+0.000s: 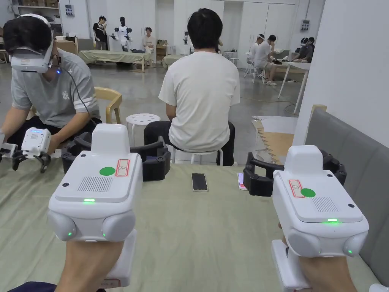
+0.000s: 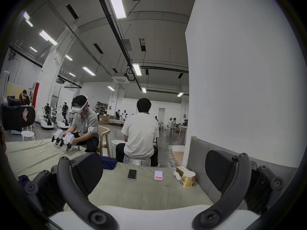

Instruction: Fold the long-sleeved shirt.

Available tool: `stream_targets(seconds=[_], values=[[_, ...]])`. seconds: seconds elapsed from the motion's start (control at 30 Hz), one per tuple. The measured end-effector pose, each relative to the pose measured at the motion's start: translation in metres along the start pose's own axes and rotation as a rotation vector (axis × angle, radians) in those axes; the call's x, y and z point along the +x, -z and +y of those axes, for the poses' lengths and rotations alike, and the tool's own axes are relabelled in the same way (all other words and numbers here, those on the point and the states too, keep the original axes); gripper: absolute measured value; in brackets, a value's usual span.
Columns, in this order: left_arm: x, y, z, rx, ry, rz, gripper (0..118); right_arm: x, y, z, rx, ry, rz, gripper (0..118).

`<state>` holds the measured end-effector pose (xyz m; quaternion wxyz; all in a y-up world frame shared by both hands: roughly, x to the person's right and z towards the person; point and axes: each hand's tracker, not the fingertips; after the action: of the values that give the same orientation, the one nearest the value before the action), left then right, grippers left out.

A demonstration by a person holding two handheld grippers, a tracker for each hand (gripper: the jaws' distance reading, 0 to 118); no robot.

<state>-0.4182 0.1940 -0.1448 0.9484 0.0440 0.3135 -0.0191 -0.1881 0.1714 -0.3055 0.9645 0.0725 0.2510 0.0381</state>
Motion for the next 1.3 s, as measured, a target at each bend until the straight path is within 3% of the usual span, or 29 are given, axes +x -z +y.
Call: stream_targets(seconds=[0.37, 0.4, 0.43, 0.47, 0.5, 0.53, 0.6, 0.83, 1.03, 1.2, 1.3], values=[[0.003, -0.004, 0.002, 0.006, 0.004, -0.009, 108, -0.002, -0.007, 0.004, 0.009, -0.003, 0.018, 117], [0.003, -0.006, 0.002, 0.012, 0.004, -0.011, 98, -0.002, -0.009, 0.004, 0.020, -0.007, 0.026, 108], [0.003, -0.008, 0.003, 0.020, 0.011, -0.022, 59, -0.002, -0.012, 0.005, 0.029, -0.013, 0.031, 72], [0.004, -0.008, 0.003, 0.019, 0.024, -0.028, 7, -0.003, -0.014, 0.006, 0.049, -0.026, 0.033, 33], [0.006, -0.006, 0.003, 0.001, 0.052, 0.009, 8, -0.005, -0.015, 0.006, 0.054, -0.038, 0.014, 2], [0.007, -0.006, 0.004, 0.019, 0.055, 0.048, 3, -0.005, -0.014, 0.008, 0.043, -0.051, -0.019, 0], [0.001, -0.007, 0.004, 0.004, 0.019, 0.008, 3, 0.003, -0.018, 0.010, 0.046, 0.006, 0.023, 0], [-0.010, -0.012, -0.005, -0.039, 0.016, 0.043, 3, -0.019, -0.023, 0.011, 0.035, -0.023, 0.055, 0], [-0.078, -0.045, -0.026, -0.116, -0.003, 0.246, 3, -0.107, -0.029, 0.005, 0.002, 0.036, 0.310, 0], [-0.144, -0.089, -0.045, -0.217, -0.031, 0.439, 3, -0.206, -0.049, -0.009, -0.031, 0.051, 0.571, 0], [-0.169, -0.105, -0.068, -0.302, -0.060, 0.505, 3, -0.247, -0.064, -0.020, -0.053, 0.033, 0.672, 0]])
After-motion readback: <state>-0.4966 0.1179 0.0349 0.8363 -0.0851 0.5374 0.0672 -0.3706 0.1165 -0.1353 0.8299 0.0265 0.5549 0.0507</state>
